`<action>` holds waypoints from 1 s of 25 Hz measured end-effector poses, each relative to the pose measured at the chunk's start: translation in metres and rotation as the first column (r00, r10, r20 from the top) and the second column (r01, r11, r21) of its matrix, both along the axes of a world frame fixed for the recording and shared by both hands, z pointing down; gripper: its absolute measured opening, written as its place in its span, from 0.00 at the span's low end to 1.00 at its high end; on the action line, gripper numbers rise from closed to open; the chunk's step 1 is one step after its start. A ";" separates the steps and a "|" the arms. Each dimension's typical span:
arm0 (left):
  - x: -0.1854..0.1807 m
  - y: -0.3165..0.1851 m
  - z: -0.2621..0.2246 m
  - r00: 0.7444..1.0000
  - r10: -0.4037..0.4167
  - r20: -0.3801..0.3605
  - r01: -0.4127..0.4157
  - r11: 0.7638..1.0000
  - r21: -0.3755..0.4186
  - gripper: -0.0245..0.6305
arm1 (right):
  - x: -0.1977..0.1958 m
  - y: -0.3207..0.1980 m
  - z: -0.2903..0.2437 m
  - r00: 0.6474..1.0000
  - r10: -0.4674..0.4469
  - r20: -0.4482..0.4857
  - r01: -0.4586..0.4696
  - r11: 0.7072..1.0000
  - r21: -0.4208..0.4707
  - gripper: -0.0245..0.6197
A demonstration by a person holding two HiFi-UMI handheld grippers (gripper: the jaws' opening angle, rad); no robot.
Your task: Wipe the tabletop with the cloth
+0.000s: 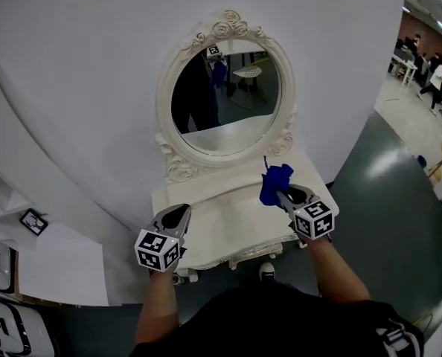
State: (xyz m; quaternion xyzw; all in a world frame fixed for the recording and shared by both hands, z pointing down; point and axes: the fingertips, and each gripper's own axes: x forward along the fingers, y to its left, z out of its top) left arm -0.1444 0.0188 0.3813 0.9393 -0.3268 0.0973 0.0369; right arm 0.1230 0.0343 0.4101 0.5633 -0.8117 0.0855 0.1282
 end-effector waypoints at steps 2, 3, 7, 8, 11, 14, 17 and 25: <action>0.014 -0.017 0.004 1.000 -0.011 0.003 0.011 1.000 -0.013 0.07 | 0.014 -0.020 0.005 1.000 -0.010 0.003 0.010 1.000 -0.011 0.13; 0.020 -0.025 0.005 1.000 -0.018 0.004 0.018 1.000 -0.018 0.07 | 0.020 -0.030 0.007 1.000 -0.016 0.006 0.016 1.000 -0.017 0.13; 0.043 -0.055 0.005 0.999 -0.051 -0.002 0.051 0.998 -0.034 0.07 | 0.041 -0.066 0.010 0.999 -0.050 0.010 0.051 0.998 -0.032 0.13; 0.049 -0.061 0.005 0.998 -0.056 -0.001 0.056 0.998 -0.038 0.07 | 0.046 -0.074 0.011 0.998 -0.058 0.010 0.058 0.998 -0.035 0.13; 0.066 -0.079 0.008 0.998 -0.068 0.009 0.068 0.997 -0.048 0.07 | 0.060 -0.094 0.014 0.997 -0.076 0.015 0.076 0.996 -0.046 0.13; 0.083 -0.096 0.007 0.997 -0.076 0.020 0.076 0.996 -0.047 0.07 | 0.074 -0.115 0.018 0.996 -0.091 0.019 0.092 0.994 -0.055 0.13; 0.099 -0.111 0.008 0.996 -0.085 0.031 0.086 0.995 -0.047 0.07 | 0.086 -0.133 0.025 0.994 -0.108 0.023 0.109 0.992 -0.065 0.13; 0.129 -0.145 0.017 0.993 -0.112 0.046 0.114 0.991 -0.066 0.07 | 0.106 -0.177 0.037 0.987 -0.159 0.028 0.161 0.983 -0.087 0.13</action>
